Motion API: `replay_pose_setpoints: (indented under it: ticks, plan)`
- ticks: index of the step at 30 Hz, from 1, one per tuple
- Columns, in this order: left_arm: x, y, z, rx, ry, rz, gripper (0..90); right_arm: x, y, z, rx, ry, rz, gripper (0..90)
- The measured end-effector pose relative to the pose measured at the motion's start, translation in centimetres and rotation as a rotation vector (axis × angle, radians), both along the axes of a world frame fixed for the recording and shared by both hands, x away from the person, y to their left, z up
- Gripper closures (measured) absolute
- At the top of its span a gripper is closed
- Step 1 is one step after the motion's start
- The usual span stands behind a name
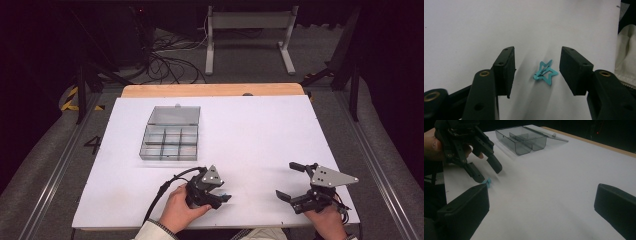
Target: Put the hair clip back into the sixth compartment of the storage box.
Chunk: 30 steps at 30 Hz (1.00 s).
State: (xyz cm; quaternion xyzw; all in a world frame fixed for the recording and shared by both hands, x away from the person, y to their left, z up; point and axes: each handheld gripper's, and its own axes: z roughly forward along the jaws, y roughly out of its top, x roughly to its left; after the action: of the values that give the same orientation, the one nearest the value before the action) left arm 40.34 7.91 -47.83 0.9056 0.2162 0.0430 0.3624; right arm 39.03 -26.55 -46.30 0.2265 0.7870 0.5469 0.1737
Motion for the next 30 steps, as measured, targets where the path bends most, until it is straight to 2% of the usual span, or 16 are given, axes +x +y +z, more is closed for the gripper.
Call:
replay_pose_setpoints:
  ticks: [8,13,23,27,30]
  plan:
    - [0.06,-0.28,-0.24,0.021,0.002,-0.008,55.1,0.01,0.02,-0.01,-0.001,0.001,0.001,0.8]
    - [0.04,-0.47,-0.28,0.063,0.000,-0.005,58.3,0.03,0.03,-0.02,-0.002,0.002,0.000,0.8]
    - [0.03,-0.68,-0.29,0.075,0.009,-0.028,69.6,0.04,0.01,-0.04,-0.001,0.003,0.000,0.8]
    - [0.01,-0.72,-0.25,0.077,0.010,-0.030,71.4,0.02,0.01,-0.03,-0.001,0.007,-0.001,0.8]
    - [-0.09,-0.73,-0.15,0.085,0.001,-0.030,75.9,0.02,0.01,-0.04,-0.001,0.007,0.000,0.8]
